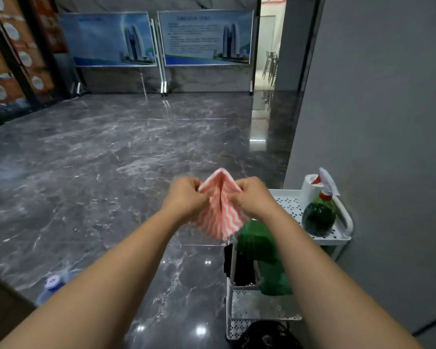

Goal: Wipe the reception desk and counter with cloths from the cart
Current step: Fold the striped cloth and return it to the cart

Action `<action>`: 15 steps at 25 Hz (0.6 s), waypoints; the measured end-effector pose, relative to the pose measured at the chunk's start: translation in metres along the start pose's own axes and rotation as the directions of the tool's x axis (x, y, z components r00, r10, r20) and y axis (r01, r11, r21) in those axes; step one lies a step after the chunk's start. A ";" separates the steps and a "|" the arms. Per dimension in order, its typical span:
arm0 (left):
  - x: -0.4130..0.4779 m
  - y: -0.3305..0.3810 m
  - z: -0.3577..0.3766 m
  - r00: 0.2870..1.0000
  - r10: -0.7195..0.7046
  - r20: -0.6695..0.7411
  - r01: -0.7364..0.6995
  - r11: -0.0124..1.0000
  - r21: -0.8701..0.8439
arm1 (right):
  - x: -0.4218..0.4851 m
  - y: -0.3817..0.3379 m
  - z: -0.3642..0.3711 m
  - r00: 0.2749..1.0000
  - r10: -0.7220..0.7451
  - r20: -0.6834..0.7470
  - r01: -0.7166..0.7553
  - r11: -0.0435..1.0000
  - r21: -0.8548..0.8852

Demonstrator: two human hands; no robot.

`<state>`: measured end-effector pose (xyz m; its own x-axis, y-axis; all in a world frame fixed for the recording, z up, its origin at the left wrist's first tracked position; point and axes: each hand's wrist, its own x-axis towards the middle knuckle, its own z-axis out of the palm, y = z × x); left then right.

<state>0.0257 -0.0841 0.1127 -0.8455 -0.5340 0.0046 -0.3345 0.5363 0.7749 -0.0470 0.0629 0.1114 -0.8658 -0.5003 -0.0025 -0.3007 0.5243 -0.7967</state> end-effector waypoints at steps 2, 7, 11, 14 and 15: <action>0.022 0.009 0.013 0.999 0.048 -0.009 -0.047 0.990 0.135 | 0.022 0.017 -0.020 0.996 0.059 -0.073 -0.069 0.986 -0.155; 0.070 0.021 0.048 0.990 0.125 -0.063 -0.096 0.935 0.342 | 0.069 0.035 -0.036 0.966 0.134 -0.222 -0.209 0.908 -0.363; 0.096 0.004 0.076 0.984 0.095 -0.151 -0.048 0.956 0.290 | 0.101 0.059 -0.016 0.928 0.109 -0.356 -0.250 0.891 -0.380; 0.096 -0.031 0.105 0.997 0.020 -0.073 0.002 0.955 0.298 | 0.101 0.094 0.018 0.970 0.114 -0.214 -0.201 0.870 -0.450; 0.092 -0.043 0.114 1.000 0.002 -0.029 0.007 0.950 0.312 | 0.095 0.105 0.028 0.981 0.131 -0.145 -0.183 0.874 -0.450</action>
<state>-0.0849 -0.0821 0.0075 -0.8338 -0.5515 0.0249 -0.4535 0.7100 0.5386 -0.1501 0.0514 0.0105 -0.9465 -0.3221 -0.0195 -0.2839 0.8599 -0.4243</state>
